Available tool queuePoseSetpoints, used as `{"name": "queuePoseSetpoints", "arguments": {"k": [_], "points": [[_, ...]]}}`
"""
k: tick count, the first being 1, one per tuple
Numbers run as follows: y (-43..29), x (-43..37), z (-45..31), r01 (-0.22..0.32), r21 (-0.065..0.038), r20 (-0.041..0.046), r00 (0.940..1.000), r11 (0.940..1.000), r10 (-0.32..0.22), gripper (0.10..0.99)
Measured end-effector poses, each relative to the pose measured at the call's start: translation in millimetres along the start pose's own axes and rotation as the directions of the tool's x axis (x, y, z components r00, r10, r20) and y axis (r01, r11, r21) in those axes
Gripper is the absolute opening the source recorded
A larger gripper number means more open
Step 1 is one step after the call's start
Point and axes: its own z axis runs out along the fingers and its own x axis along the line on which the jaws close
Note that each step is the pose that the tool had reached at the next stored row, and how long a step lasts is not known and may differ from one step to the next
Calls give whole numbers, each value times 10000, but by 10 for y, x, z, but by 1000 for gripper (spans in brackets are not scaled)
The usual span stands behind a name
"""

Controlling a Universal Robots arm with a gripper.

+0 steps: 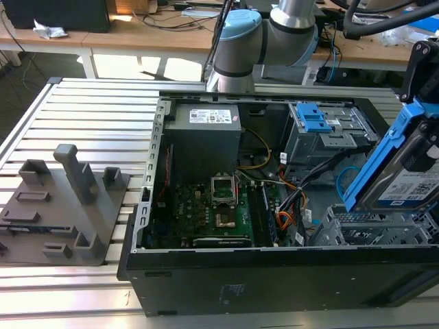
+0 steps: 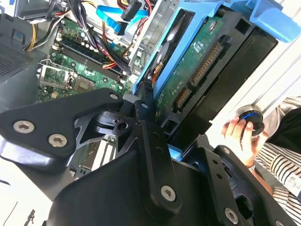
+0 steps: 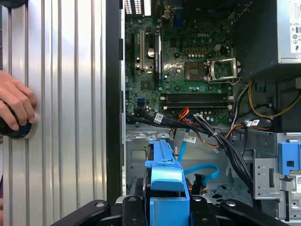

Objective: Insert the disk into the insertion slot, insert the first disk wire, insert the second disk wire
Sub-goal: 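Insert the disk into the insertion slot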

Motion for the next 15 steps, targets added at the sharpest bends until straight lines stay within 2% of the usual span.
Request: {"name": "queuePoseSetpoints", "arguments": {"k": [8, 11, 15], "points": [[-3, -1, 66, 0, 0, 0, 10000, 10000, 0, 361], [-6, -3, 132, -1, -1, 0, 10000, 10000, 1, 361], [-26, -4, 175, 0, 0, 0, 10000, 10000, 0, 361]]}}
